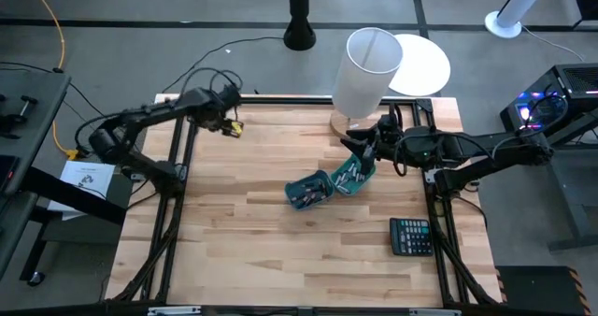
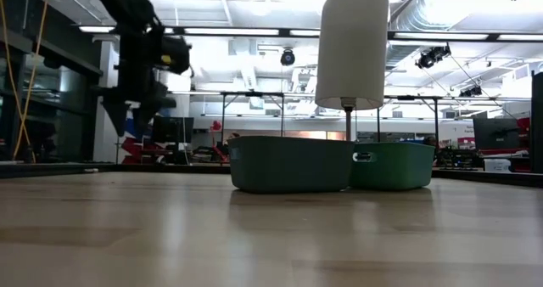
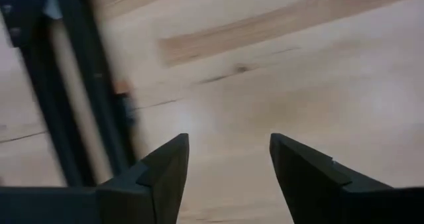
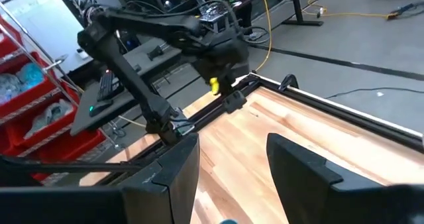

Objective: Sort batteries
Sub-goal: Put the black battery into the blue bin

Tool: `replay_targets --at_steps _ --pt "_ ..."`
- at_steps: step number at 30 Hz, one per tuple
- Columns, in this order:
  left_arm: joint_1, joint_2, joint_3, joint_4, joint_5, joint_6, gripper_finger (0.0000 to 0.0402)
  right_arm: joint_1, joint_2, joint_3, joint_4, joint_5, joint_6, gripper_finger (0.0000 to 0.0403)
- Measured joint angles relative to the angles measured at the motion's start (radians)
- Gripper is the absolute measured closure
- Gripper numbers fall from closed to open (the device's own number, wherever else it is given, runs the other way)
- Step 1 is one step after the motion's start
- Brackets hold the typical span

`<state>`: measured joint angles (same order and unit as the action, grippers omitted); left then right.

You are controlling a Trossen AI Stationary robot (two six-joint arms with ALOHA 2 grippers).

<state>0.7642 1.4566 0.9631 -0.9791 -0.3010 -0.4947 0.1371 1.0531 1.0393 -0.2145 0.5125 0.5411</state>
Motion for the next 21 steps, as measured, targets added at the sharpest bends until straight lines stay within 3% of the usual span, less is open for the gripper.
replay_targets --at_steps 8,12,19,21 --pt "0.136 0.246 0.157 -0.186 -0.038 0.114 0.0245 -0.028 0.000 0.000 -0.007 -0.026 -0.052 0.0231" --pt "0.146 0.388 0.238 -0.282 -0.131 0.168 0.0272 -0.050 0.000 0.000 -0.007 -0.057 -0.052 0.0231" --pt "0.146 0.575 0.360 -0.458 -0.246 0.253 0.0383 -0.066 0.000 0.000 -0.018 -0.117 -0.051 0.0231" --pt "0.147 0.611 0.391 -0.479 -0.251 0.301 0.0394 -0.066 0.000 0.000 -0.025 -0.142 -0.052 0.0231"
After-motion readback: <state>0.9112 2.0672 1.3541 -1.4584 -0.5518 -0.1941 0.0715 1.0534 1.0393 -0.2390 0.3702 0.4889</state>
